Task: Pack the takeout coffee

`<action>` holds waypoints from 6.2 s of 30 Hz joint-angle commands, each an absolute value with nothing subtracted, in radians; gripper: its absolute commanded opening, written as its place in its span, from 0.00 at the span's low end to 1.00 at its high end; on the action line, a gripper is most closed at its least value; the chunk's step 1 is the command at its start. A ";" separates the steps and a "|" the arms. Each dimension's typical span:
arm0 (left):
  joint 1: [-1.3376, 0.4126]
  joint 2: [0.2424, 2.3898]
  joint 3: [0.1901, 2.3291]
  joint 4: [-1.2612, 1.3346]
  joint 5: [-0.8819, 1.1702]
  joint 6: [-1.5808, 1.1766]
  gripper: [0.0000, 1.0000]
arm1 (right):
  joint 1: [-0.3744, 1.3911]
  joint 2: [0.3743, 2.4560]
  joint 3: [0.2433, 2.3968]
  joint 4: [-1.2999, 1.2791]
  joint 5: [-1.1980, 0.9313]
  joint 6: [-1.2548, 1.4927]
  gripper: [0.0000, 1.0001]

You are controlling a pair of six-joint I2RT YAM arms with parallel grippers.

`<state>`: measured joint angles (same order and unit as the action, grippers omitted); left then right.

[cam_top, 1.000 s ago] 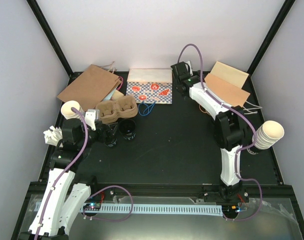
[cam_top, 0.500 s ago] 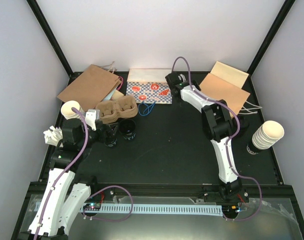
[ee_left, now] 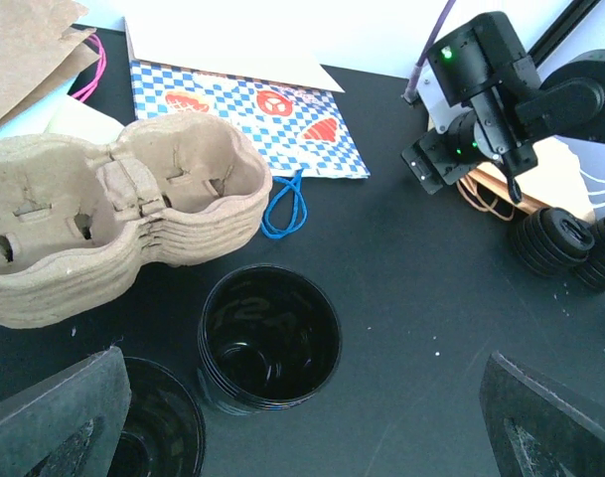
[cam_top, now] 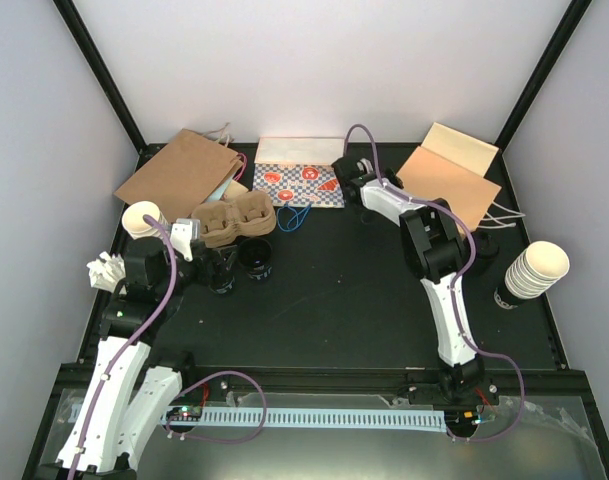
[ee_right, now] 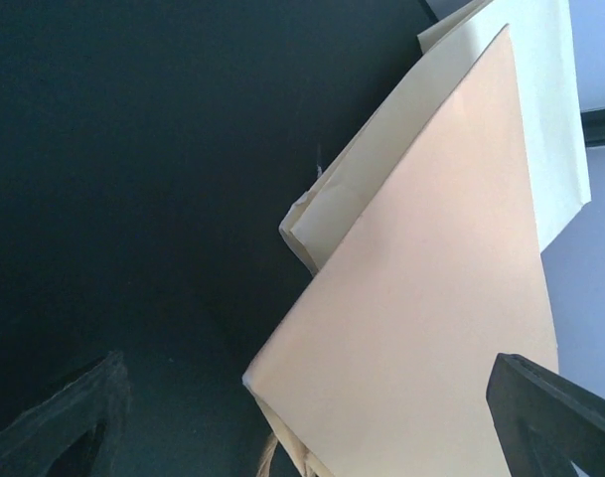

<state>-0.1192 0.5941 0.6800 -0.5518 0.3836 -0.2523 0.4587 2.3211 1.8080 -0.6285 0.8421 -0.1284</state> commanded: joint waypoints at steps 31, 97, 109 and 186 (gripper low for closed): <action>-0.124 0.569 0.684 -0.531 0.368 -0.236 0.99 | 0.446 2.156 1.715 -0.462 1.150 -0.182 0.01; -0.166 0.540 0.568 -0.207 0.736 -0.716 0.97 | 0.859 0.711 1.028 -0.153 0.019 0.725 0.01; -0.168 0.653 0.545 -0.095 0.788 -0.773 0.73 | 0.859 0.667 1.015 -0.073 -0.101 0.869 0.01; -0.609 0.798 0.676 -0.388 0.435 -0.540 0.25 | 0.588 0.892 0.788 -0.644 -0.073 0.651 0.88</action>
<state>-0.5854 0.7944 0.6338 -0.3660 0.4747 -0.5713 0.7582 0.8902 0.8688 -0.7017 0.1753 0.6834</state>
